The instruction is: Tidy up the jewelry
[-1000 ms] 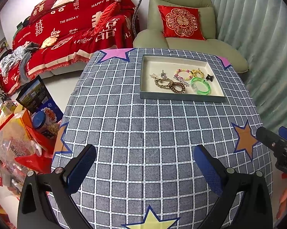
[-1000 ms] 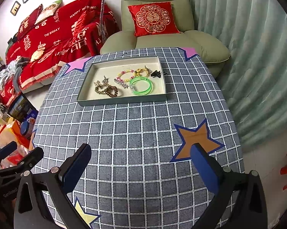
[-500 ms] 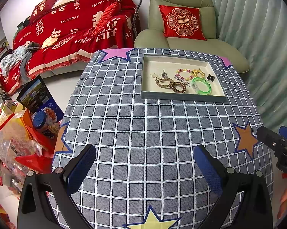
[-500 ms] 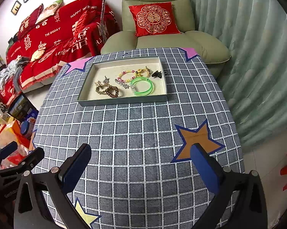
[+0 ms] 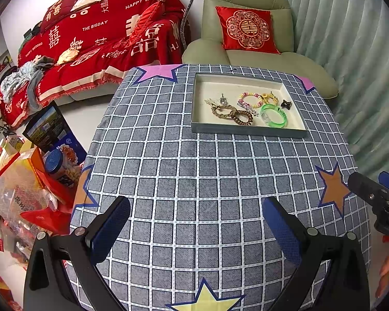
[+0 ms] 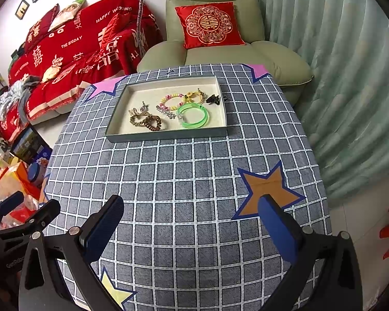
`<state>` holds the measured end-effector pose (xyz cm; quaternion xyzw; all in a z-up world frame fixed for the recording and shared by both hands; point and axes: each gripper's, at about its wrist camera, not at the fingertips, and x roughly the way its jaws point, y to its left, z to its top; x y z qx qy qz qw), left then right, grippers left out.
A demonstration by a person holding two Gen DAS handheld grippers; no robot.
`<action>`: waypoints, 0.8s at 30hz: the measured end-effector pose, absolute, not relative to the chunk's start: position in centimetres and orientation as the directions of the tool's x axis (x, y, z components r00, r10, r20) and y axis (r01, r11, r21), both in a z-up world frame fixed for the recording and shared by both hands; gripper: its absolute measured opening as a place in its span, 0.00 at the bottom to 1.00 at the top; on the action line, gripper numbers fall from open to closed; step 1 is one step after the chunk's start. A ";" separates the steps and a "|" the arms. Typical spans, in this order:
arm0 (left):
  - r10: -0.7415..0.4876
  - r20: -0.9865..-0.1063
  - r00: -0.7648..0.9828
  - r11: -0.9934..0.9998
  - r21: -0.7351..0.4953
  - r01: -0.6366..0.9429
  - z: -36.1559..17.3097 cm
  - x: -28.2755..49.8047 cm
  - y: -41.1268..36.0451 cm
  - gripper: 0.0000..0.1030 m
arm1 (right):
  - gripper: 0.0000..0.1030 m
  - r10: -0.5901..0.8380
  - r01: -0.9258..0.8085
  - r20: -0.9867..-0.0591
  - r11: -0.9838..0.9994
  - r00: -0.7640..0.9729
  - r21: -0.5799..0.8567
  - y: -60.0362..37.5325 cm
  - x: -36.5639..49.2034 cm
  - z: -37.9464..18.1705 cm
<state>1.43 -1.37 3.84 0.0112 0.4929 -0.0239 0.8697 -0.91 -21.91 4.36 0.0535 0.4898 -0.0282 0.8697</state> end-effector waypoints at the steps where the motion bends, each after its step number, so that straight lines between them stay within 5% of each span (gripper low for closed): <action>1: -0.031 -0.858 0.513 0.999 -0.004 0.053 3.8 1.4 -1.4 1.00 | 1.00 0.004 0.101 -0.855 0.993 0.518 0.066 -21.9 -0.9 4.3; 24: -0.021 -0.857 0.515 0.999 0.006 0.052 3.7 1.3 -1.3 1.00 | 1.00 0.004 0.101 -0.856 0.993 0.516 0.065 -22.0 -0.9 4.3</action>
